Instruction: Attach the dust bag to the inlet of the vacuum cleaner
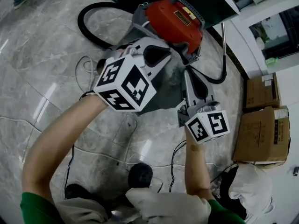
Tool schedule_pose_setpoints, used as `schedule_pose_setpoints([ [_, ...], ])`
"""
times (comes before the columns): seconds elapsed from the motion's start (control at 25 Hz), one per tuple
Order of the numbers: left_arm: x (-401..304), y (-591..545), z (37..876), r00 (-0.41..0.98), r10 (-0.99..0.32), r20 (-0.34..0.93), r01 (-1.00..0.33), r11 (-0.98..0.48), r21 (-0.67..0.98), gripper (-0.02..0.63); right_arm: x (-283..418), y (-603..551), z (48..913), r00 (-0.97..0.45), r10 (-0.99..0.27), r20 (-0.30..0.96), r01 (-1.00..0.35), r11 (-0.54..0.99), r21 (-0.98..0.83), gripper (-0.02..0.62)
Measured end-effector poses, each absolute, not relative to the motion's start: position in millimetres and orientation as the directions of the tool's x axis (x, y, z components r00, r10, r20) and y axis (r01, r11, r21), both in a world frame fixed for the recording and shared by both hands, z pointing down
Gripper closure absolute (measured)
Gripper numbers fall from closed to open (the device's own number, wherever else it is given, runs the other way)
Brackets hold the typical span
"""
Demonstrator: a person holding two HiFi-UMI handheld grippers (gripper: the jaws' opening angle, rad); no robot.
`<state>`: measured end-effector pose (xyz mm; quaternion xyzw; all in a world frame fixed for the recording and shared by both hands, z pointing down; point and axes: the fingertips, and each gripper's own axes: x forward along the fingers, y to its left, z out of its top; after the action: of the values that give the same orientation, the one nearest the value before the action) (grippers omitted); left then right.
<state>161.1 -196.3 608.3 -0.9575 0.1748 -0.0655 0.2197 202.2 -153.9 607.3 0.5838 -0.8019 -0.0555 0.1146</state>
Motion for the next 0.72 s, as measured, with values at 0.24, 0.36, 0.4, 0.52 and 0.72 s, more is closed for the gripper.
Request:
schedule_pose_setpoints([
  [0.24,162.7,-201.7,607.3,0.937,-0.351,-0.010,-0.325,-0.858,-0.398,0.598,203.9,-160.7,616.6,-0.295,-0.948,0.119,-0.924,0.315,0.219,0.568],
  [0.36,163.4,-202.2,607.8,0.946,-0.324,-0.024,-0.308,-0.868,-0.390,0.600,204.1,-163.0,620.0,-0.291,-0.950,0.110,-0.925,0.309,0.220,0.568],
  [0.4,163.7,-202.7,607.7,0.948,-0.316,-0.029,-0.302,-0.871,-0.386,0.600,204.1,-163.9,620.8,-0.291,-0.951,0.105,-0.926,0.308,0.218,0.568],
  [0.52,163.9,-204.2,606.9,0.952,-0.302,-0.053,-0.300,-0.880,-0.369,0.601,204.5,-166.0,621.7,-0.292,-0.952,0.089,-0.928,0.305,0.212,0.568],
  [0.72,162.6,-203.2,606.8,0.957,-0.281,-0.073,-0.288,-0.889,-0.358,0.601,203.3,-164.9,622.2,-0.276,-0.959,0.068,-0.934,0.285,0.215,0.568],
])
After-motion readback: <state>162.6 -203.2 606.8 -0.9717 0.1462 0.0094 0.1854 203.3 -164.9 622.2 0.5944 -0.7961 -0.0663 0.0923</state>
